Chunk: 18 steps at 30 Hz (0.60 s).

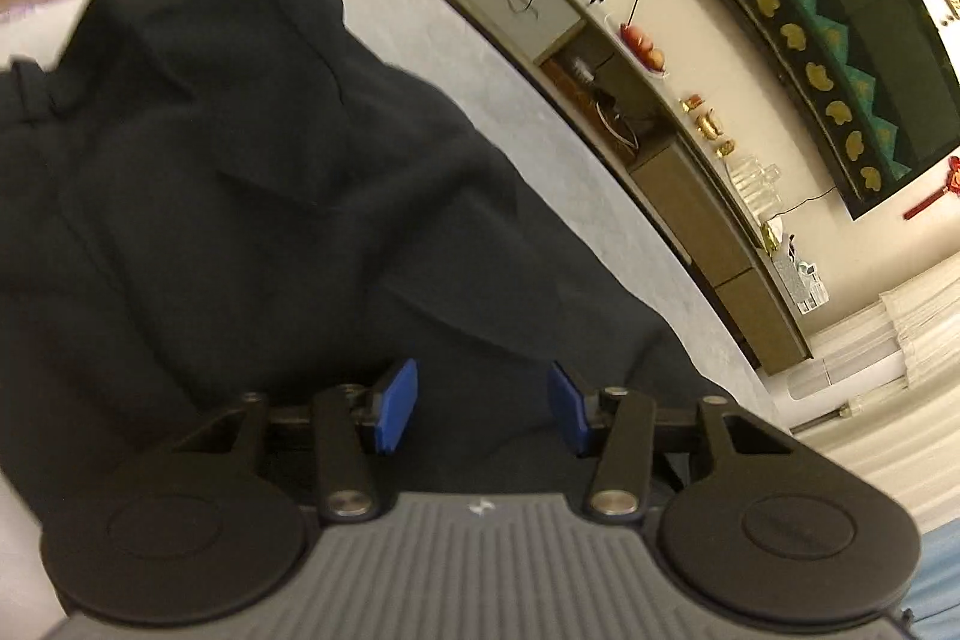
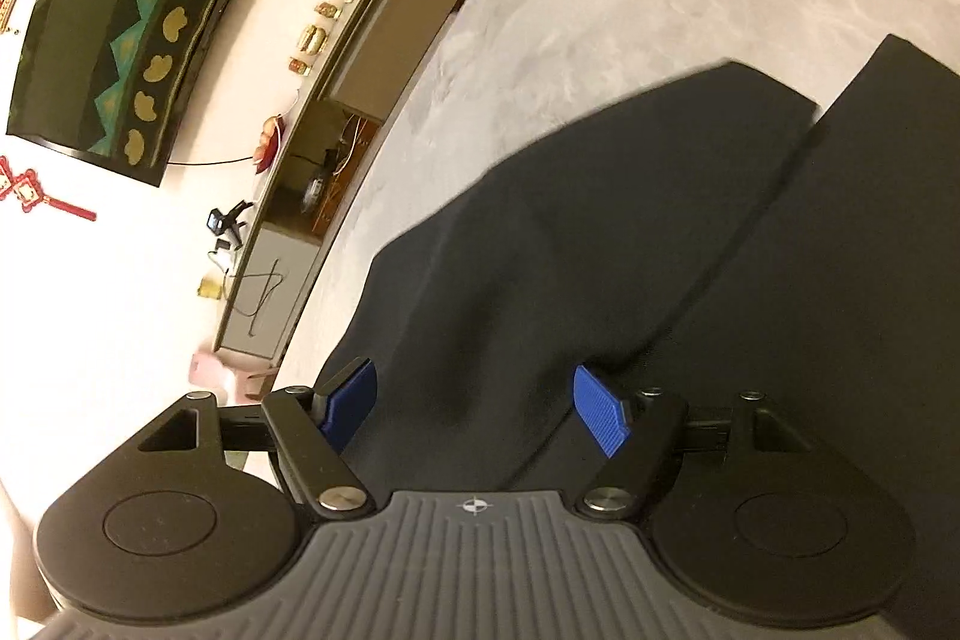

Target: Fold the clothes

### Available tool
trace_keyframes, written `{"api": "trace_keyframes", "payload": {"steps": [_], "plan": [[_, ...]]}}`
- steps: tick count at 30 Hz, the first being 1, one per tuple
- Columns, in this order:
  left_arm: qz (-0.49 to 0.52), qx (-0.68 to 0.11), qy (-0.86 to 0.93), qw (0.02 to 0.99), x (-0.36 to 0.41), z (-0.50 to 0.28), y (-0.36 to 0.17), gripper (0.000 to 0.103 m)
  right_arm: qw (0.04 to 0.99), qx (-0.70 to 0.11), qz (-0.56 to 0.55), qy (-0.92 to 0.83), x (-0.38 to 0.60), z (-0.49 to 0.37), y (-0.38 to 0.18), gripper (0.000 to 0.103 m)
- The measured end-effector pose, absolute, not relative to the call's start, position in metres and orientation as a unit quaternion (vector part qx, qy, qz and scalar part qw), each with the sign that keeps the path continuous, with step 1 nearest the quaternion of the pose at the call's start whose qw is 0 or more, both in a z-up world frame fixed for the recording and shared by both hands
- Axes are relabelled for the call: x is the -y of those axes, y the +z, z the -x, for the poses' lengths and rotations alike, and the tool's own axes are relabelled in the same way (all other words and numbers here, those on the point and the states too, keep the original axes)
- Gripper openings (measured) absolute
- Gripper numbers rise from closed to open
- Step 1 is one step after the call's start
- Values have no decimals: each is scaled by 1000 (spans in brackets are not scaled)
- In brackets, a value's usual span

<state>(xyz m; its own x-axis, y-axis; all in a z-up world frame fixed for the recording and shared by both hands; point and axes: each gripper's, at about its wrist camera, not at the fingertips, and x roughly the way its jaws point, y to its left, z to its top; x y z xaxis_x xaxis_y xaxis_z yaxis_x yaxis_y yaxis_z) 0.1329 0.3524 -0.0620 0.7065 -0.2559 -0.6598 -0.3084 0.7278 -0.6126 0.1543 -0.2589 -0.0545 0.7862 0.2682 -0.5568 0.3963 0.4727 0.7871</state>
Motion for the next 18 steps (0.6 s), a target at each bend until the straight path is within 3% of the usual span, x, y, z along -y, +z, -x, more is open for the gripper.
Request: {"api": "trace_keyframes", "payload": {"steps": [2,13,18], "plan": [[365,-382,19,849,-352,-137,-60,50,803,-328,-495,-39,254,-162,-52,69],[376,-384,24,843,-337,-145,-67,57,795,-417,-425,112,147,-185,-48,72],[398,-389,27,830,-346,-144,-75,57,802,-418,-415,102,117,-217,-44,72]]}}
